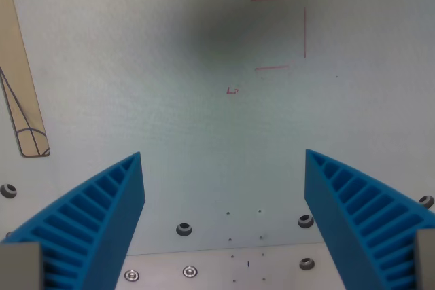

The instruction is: Move in gripper positive y

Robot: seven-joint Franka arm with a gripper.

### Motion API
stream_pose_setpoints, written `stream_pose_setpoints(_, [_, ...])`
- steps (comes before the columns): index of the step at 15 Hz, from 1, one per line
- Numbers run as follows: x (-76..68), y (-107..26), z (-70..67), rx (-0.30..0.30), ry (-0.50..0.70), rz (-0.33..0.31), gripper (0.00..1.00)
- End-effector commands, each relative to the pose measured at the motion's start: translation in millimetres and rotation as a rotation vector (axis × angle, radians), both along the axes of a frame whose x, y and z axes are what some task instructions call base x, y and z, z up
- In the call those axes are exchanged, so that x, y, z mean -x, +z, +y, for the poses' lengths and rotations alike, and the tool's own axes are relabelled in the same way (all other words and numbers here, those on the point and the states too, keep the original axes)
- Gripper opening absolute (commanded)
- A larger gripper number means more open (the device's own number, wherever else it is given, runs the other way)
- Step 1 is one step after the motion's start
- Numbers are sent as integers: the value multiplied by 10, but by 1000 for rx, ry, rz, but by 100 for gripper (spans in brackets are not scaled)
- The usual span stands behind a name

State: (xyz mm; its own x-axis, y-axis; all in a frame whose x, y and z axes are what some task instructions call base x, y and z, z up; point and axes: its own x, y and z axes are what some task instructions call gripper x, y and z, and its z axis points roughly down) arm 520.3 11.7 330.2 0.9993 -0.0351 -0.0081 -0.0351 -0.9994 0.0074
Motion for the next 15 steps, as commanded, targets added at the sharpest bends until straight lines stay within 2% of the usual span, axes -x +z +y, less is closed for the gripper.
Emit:
stream_pose_setpoints(1, [3,15,-51,0,-1,-3,100])
stream_pose_setpoints(15, [28,20,-750,0,-1,-3,100])
